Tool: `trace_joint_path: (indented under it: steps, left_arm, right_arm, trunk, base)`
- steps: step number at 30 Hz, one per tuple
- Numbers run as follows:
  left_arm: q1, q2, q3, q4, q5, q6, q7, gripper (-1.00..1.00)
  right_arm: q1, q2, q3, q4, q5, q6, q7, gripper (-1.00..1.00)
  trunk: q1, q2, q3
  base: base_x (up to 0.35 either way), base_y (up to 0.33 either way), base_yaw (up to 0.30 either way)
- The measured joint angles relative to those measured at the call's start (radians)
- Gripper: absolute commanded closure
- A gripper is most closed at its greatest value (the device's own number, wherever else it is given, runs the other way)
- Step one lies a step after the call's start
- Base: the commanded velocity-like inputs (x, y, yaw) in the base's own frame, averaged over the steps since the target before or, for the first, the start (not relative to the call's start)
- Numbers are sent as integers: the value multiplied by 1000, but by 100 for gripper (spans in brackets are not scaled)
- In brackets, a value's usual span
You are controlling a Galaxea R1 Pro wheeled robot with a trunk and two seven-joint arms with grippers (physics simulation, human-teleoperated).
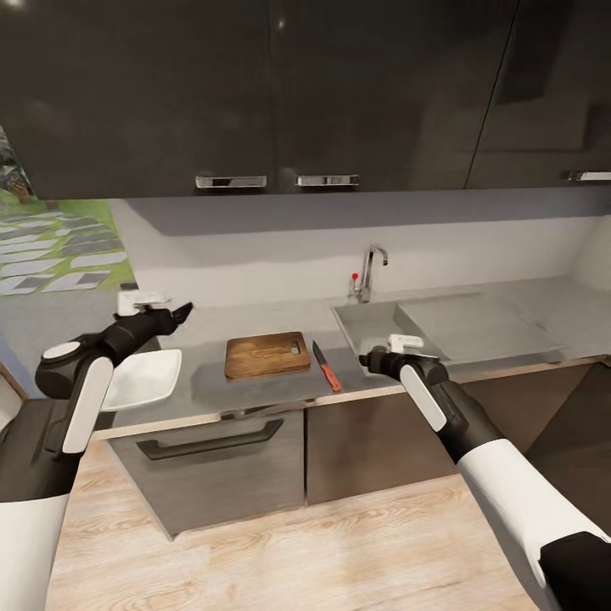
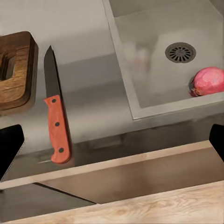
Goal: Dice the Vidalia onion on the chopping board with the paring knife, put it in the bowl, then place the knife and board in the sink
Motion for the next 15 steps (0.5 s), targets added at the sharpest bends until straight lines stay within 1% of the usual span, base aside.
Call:
trace_joint_path:
  steps: [1,5,6,8,9,13,15]
  left_arm:
    - [7,0,-1,-4,1,-20,13,-100]
    - [18,-1,-1,-9,1,-42,26,-100]
    - [21,-1,-1,-10,2,-47,29,-100]
    - [24,0,-1,-11,3,-49,26,-100]
    - [26,1,-1,-12,5,-50,16,-100]
    - [27,4,3,-13,6,-35,-22,-100]
    - [28,5,13,-13,6,2,-58,-100]
  right_arm:
    - [0,1,0,0,0,0,19,-100]
    - [0,1,2,1,0,-1,86,-100]
    - [0,2,2,1,-1,-1,129,-100]
    - [0,2,3,1,-1,-1,171,-100]
    - [0,2,4,1,-4,-1,202,-100]
    - [0,1,4,1,-7,0,239,-100]
    - [0,1,3,-1,-8,0,251,-100]
  trunk:
    - [0,0,0]
    - [0,0,0]
    - [0,0,0]
    - [0,0,0]
    - [0,0,0]
    - [0,0,0]
    - [0,0,0]
  base:
    - [0,-1,0]
    - [0,0,0]
    - [0,0,0]
    - [0,0,0]
    - [0,0,0]
    - [0,0,0]
    - [0,0,0]
